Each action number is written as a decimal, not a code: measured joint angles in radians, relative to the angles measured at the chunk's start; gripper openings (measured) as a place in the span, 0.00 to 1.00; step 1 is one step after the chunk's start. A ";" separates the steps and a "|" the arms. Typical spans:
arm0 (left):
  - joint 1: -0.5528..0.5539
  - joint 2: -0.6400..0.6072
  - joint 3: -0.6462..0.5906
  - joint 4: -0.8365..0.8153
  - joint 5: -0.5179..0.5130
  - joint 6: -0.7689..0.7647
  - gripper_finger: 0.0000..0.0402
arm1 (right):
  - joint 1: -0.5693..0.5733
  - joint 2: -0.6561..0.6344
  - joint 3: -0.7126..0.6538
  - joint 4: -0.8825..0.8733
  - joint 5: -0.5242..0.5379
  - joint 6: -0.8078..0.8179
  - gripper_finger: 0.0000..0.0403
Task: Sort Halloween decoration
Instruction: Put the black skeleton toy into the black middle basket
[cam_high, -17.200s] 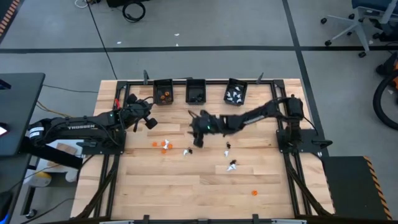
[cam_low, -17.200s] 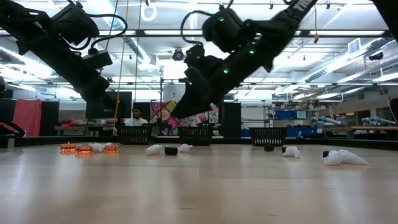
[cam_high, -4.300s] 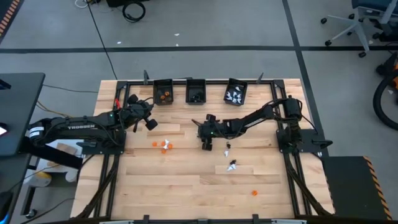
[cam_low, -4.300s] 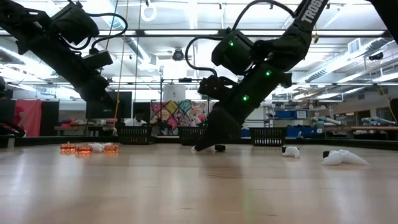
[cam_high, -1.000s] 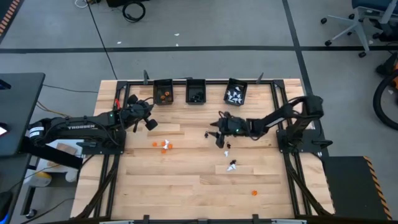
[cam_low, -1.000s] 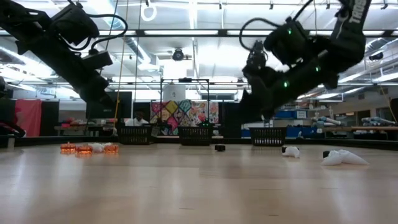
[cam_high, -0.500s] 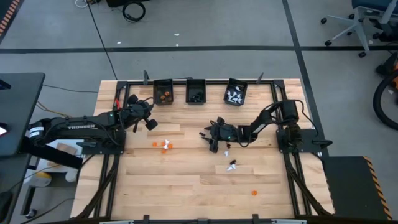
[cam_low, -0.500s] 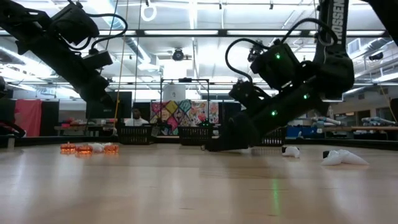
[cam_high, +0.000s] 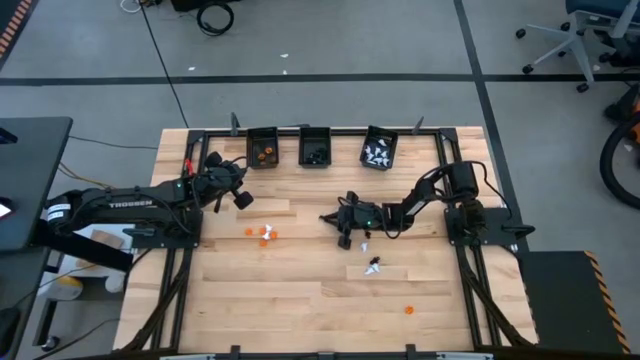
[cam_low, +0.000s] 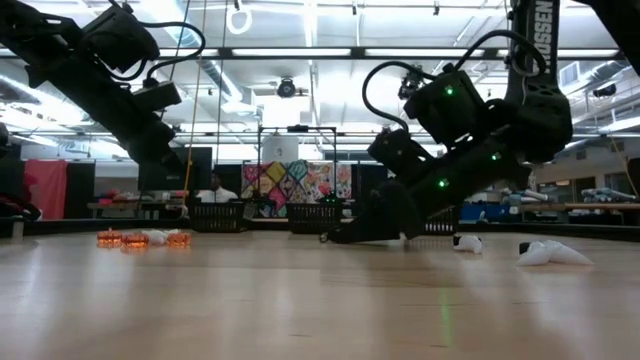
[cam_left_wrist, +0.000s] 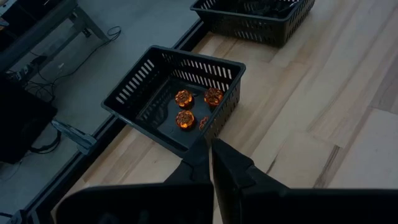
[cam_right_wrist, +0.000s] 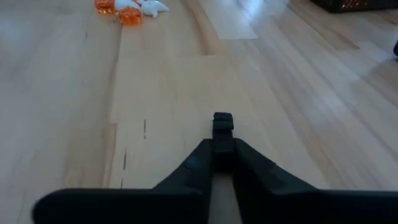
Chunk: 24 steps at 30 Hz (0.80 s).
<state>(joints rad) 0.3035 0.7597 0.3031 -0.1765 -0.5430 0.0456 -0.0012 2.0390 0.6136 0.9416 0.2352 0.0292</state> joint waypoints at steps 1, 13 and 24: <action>0.000 0.000 0.000 0.000 0.000 0.000 0.00 | 0.003 -0.005 0.000 -0.001 0.001 -0.002 0.13; 0.000 0.000 0.000 0.008 0.000 -0.001 0.00 | -0.083 -0.071 0.158 -0.144 0.115 -0.106 0.10; 0.000 0.000 0.000 0.008 0.000 -0.005 0.00 | -0.229 -0.071 0.412 -0.393 0.217 -0.142 0.10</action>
<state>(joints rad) 0.3035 0.7597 0.3031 -0.1684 -0.5430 0.0406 -0.2306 1.9678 1.0252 0.5481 0.4518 -0.1130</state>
